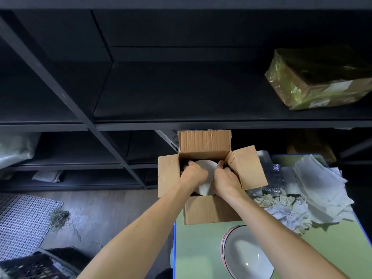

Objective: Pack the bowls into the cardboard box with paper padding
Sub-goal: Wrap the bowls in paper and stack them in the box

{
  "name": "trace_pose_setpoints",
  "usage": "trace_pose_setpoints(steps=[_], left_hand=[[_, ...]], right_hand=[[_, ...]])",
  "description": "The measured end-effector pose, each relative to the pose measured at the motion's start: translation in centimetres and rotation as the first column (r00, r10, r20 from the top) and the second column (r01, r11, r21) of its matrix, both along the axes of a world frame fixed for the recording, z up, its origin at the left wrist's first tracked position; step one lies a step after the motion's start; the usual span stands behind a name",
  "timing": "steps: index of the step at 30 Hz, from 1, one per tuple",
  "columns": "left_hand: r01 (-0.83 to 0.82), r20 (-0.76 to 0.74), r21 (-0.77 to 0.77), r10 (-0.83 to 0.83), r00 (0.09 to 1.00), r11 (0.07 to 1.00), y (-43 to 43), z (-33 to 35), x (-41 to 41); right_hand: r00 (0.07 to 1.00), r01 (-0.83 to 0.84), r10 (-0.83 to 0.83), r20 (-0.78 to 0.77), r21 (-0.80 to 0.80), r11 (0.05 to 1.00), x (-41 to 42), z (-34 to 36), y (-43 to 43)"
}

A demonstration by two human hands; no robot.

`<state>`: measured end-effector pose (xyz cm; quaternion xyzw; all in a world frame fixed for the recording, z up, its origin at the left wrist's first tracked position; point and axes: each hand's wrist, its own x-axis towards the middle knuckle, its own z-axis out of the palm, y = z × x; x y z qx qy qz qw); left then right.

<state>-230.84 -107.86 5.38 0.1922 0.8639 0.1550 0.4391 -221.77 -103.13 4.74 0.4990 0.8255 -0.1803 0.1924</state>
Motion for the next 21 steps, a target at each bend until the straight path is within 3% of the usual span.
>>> trace_pose_setpoints(steps=[12,17,21], left_hand=[[0.056,-0.028,0.043,-0.055,0.998,0.998,-0.3,-0.2,-0.1],[0.176,-0.087,0.015,-0.174,0.981,0.984,-0.5,0.0,-0.1],[0.354,-0.197,-0.113,-0.37,0.908,0.928,-0.5,0.1,0.3]], right_hand=[[0.991,-0.095,0.097,0.089,-0.026,0.995,-0.3,0.7,-0.4],[0.985,-0.149,0.151,0.087,-0.033,0.988,0.7,1.3,-0.3],[0.979,-0.146,0.153,0.133,-0.062,0.987,0.1,1.9,-0.3]])
